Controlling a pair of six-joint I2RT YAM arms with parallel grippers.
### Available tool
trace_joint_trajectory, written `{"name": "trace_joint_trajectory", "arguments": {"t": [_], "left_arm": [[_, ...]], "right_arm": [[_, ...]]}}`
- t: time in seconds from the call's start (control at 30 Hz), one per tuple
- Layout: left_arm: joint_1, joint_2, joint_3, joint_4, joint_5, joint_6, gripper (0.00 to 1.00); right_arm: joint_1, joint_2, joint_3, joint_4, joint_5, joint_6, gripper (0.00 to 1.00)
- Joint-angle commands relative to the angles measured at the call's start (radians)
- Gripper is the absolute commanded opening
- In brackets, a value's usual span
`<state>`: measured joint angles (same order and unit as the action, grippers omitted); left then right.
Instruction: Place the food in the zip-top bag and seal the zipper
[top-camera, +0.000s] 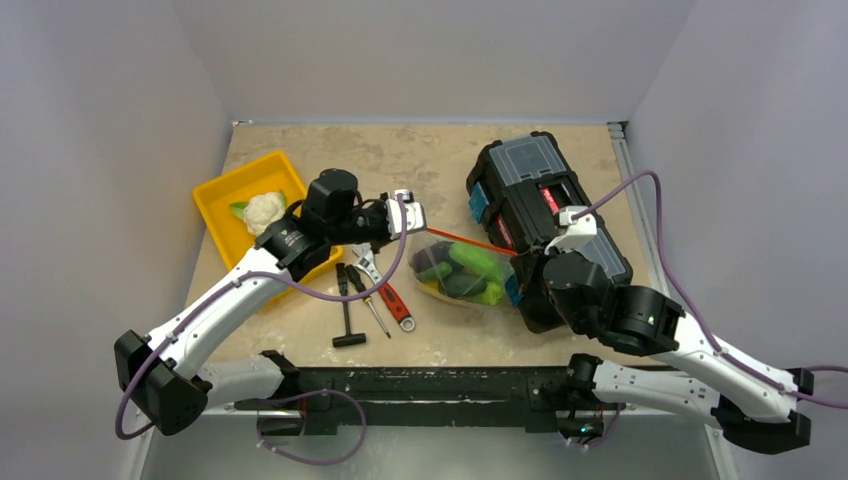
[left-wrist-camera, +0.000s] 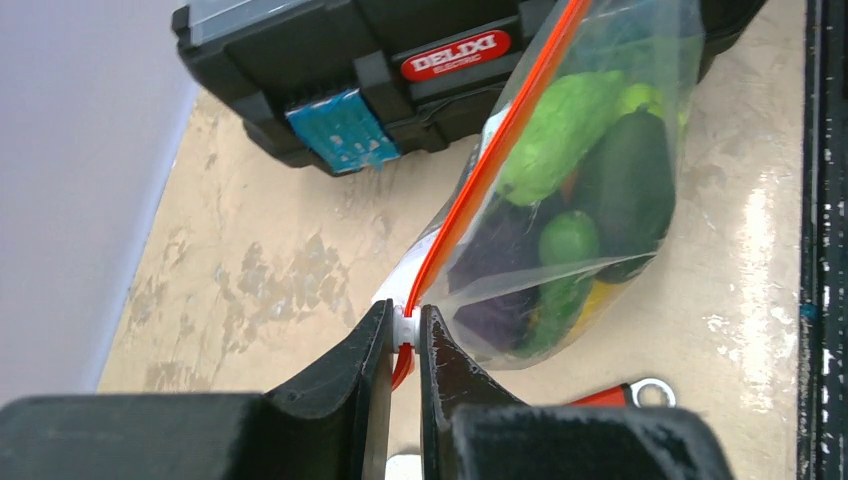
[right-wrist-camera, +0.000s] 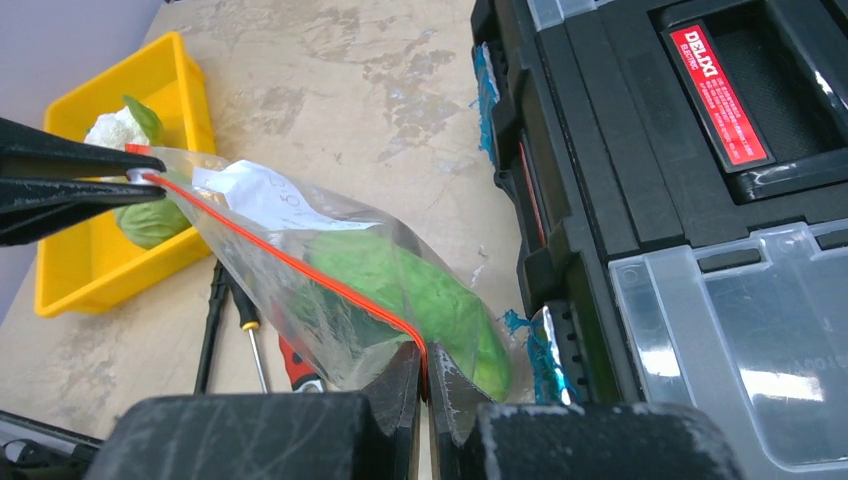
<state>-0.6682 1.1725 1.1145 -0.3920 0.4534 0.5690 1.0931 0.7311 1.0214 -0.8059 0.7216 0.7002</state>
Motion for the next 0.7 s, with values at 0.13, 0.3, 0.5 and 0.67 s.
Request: {"name": "trace_joint_trajectory", "arguments": {"t": [0.13,0.3,0.5,0.67], "left_arm": [[0.132,-0.014,-0.004,-0.022,-0.058,0.02,0.0],[0.164,0.006,-0.001,-0.012,-0.048,0.006,0.0],[0.181,0.013,0.0,-0.016,-0.06,0.016,0.0],[0.189,0.015,-0.001,-0.017,-0.073,0.027,0.0]], "right_arm": [[-0.01,-0.036,-0.001,-0.072,0.111,0.007,0.0],[-0.01,-0.037,-0.013,-0.051,0.099,-0.003,0.0],[-0.01,-0.038,-0.017,-0.046,0.103,-0.005,0.0],[-0.01,-0.036,-0.017,-0.039,0.101,-0.008,0.0]]}}
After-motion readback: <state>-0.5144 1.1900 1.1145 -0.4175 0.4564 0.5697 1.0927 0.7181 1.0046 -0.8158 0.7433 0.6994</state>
